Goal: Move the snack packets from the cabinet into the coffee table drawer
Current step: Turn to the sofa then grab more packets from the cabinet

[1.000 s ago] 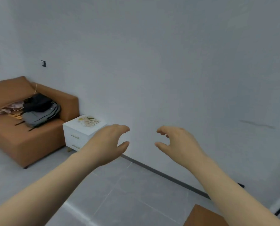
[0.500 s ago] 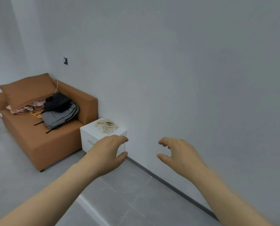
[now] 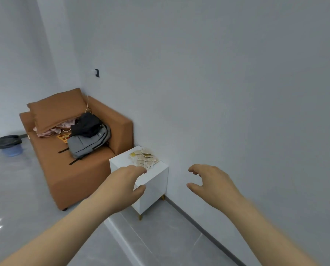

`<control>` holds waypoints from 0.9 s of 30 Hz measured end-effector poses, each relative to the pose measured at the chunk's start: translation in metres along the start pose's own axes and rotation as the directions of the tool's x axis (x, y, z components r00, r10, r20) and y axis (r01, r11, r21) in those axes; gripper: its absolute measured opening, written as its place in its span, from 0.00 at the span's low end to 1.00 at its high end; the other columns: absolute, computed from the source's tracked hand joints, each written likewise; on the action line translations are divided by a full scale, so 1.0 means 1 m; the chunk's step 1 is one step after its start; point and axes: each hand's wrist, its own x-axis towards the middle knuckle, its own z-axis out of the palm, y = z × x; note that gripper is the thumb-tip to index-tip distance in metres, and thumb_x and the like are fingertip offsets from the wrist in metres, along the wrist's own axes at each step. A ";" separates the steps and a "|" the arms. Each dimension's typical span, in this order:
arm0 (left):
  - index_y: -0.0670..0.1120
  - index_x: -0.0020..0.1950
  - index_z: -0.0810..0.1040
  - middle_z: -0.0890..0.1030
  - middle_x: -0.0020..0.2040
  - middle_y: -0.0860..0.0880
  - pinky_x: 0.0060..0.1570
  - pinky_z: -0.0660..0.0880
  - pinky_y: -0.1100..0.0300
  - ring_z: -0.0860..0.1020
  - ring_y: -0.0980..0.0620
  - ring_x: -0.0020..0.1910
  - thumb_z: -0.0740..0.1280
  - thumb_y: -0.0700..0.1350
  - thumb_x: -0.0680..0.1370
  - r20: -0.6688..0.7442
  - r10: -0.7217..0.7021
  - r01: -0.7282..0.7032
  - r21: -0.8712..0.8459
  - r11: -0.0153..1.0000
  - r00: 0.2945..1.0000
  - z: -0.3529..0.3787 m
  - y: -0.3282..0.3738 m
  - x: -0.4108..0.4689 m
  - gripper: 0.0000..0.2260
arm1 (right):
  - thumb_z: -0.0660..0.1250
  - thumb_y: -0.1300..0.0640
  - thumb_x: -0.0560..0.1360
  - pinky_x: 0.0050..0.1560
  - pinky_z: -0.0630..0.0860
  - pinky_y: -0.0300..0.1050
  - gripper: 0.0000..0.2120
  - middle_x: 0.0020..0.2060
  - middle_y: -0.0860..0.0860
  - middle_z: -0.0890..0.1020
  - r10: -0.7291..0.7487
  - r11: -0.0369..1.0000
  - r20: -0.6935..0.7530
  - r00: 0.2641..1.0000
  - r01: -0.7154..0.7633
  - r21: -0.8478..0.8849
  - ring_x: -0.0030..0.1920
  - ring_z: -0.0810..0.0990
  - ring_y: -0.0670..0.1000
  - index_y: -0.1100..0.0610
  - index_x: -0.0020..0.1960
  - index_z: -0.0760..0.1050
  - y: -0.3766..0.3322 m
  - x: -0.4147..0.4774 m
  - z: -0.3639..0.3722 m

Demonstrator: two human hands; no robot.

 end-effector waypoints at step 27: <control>0.52 0.72 0.66 0.72 0.68 0.54 0.63 0.68 0.61 0.70 0.55 0.66 0.61 0.52 0.79 0.169 -0.028 0.037 -0.053 0.998 0.985 0.060 -0.310 0.394 0.21 | 0.63 0.47 0.77 0.60 0.69 0.38 0.22 0.64 0.44 0.74 0.097 0.992 0.185 0.978 -0.110 0.064 0.64 0.72 0.45 0.47 0.69 0.66 -0.015 0.471 0.140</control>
